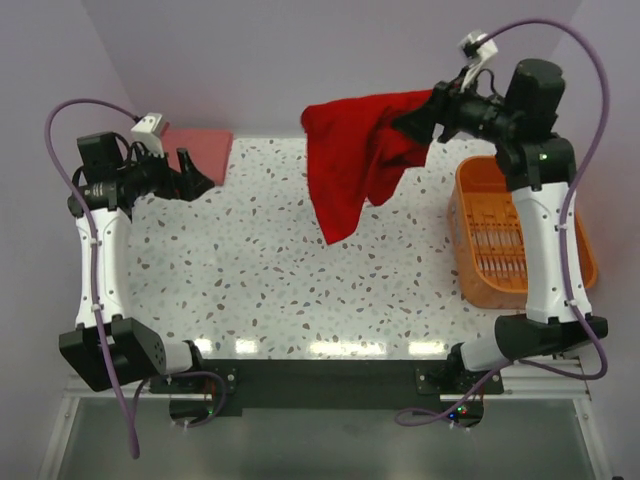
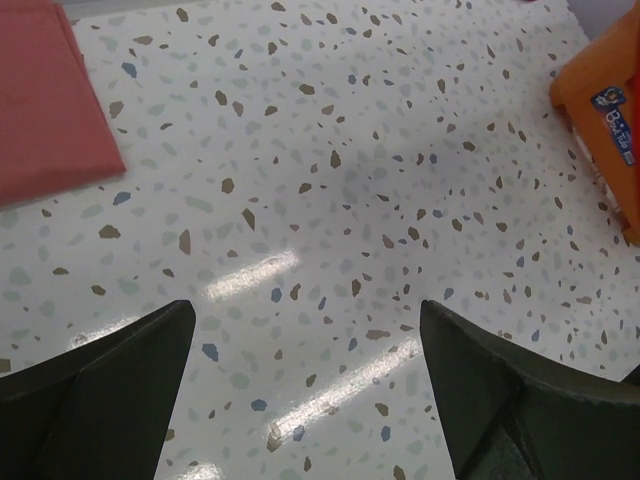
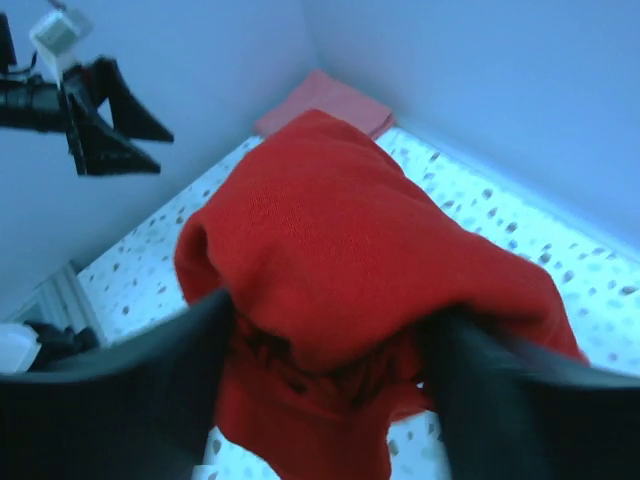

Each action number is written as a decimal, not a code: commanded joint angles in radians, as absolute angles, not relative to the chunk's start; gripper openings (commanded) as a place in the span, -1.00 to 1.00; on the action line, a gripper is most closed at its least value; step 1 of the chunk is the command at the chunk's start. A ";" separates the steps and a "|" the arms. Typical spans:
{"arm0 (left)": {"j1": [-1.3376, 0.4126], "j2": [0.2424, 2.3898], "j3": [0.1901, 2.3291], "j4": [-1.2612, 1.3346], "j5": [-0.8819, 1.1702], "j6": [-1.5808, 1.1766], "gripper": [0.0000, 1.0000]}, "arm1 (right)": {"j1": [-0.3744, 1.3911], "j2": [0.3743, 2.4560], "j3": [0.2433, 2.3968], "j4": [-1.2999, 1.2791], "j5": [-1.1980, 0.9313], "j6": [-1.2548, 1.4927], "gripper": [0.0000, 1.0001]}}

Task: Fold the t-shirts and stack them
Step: Move the tshirt to the center of the board, then flatten the tshirt out

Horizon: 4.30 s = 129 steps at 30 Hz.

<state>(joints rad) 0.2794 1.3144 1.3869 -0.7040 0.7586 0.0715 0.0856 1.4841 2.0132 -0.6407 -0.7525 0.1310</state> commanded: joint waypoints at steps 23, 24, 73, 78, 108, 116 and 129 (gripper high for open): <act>-0.374 1.276 0.887 -0.971 0.517 0.867 0.58 | 0.229 1.636 1.246 -0.801 -0.422 -0.276 0.61; -0.405 1.270 0.864 -0.953 0.497 0.861 0.55 | 0.230 1.647 1.236 -0.784 -0.428 -0.262 0.60; 0.265 1.851 1.500 -0.933 0.397 0.508 -1.00 | 0.417 1.795 1.233 -0.546 -0.459 -0.138 0.36; 0.275 1.848 1.491 -0.940 0.390 0.528 -1.00 | 0.431 1.874 1.241 -0.499 -0.456 -0.109 0.35; 0.313 1.336 1.046 -1.137 0.425 1.173 -1.00 | 0.406 1.339 1.149 -1.183 -0.374 -0.804 0.18; 0.313 1.409 1.090 -1.117 0.408 1.128 -1.00 | 0.359 1.408 1.147 -1.088 -0.396 -0.646 0.35; 0.281 1.465 1.121 -1.111 0.431 1.081 -1.00 | 0.322 1.654 1.164 -0.971 -0.318 -0.358 -0.29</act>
